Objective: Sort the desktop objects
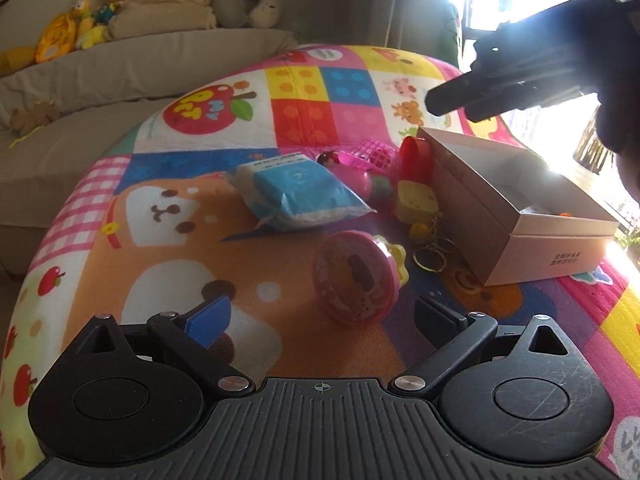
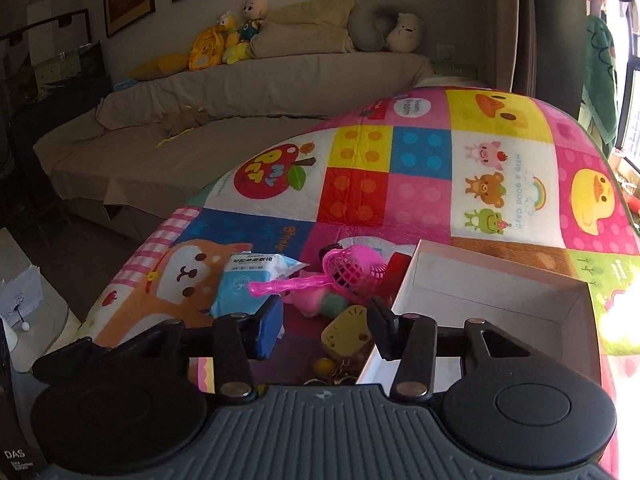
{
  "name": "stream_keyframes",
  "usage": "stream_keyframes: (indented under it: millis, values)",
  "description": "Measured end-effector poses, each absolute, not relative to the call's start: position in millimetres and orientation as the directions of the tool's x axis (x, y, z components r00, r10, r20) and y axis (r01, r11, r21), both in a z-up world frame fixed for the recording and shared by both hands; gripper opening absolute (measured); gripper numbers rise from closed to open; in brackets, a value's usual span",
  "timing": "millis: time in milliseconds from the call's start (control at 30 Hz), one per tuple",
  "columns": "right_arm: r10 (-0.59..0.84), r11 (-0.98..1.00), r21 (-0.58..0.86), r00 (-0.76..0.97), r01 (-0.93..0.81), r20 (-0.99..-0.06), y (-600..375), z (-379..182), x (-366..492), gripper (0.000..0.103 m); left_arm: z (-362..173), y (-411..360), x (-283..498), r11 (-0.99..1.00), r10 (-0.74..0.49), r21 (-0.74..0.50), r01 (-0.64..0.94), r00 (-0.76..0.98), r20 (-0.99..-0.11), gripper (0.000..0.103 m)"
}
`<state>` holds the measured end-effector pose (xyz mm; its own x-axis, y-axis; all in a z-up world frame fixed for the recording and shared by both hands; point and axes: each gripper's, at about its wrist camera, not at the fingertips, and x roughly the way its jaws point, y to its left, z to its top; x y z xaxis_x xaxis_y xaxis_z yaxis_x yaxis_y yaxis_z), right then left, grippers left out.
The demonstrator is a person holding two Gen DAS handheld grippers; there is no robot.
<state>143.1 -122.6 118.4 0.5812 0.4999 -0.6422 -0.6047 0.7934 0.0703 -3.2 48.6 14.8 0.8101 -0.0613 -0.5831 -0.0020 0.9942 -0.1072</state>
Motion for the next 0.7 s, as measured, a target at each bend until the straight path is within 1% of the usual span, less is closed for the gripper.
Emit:
stream_keyframes:
  millis: [67, 100, 133, 233, 333, 367, 433, 600, 700]
  values:
    - [0.47, 0.815, 0.091, 0.56, -0.573, -0.682, -103.4, 114.6, 179.0, 0.049, 15.8, 53.8, -6.9, 0.99, -0.078, -0.139, -0.002, 0.825, -0.56, 0.101]
    - [0.45, 0.829, 0.1, 0.552, -0.55, -0.702, -95.8, 110.8, 197.7, 0.053, 15.6, 55.3, -7.7, 0.989, -0.079, -0.149, -0.005, 0.829, -0.554, 0.102]
    - [0.428, 0.846, 0.109, 0.543, -0.522, -0.722, -88.4, 105.2, 218.3, 0.055, 14.7, 56.8, -7.7, 0.987, -0.085, -0.162, -0.007, 0.829, -0.552, 0.102]
    - [0.353, 0.887, 0.088, 0.542, -0.454, -0.762, -71.0, 87.3, 264.6, 0.055, 13.8, 61.2, -7.0, 0.981, -0.108, -0.194, 0.0, 0.831, -0.546, 0.102]
    - [0.292, 0.904, 0.052, 0.526, -0.424, -0.798, -56.7, 70.3, 291.3, 0.055, 12.8, 66.6, -7.5, 0.973, -0.128, -0.233, -0.003, 0.829, -0.545, 0.102]
    - [0.278, 0.907, 0.044, 0.519, -0.418, -0.808, -53.1, 66.1, 295.9, 0.054, 12.7, 68.7, -7.7, 0.969, -0.131, -0.245, -0.007, 0.83, -0.543, 0.102]
    - [0.269, 0.905, 0.042, 0.493, -0.424, -0.828, -45.8, 59.2, 301.4, 0.045, 12.7, 71.2, -8.4, 0.965, -0.137, -0.26, -0.01, 0.83, -0.54, 0.102]
    - [0.264, 0.876, 0.02, 0.445, -0.483, -0.856, -28.8, 48.0, 289.3, 0.045, 16.2, 61.7, -15.1, 0.976, -0.152, -0.215, 0.04, 0.834, -0.53, 0.102]
    - [0.314, 0.856, 0.08, 0.388, -0.512, -0.867, -31.5, 49.8, 274.1, 0.046, 16.9, 55.7, -21.2, 0.98, -0.162, -0.185, 0.072, 0.827, -0.539, 0.102]
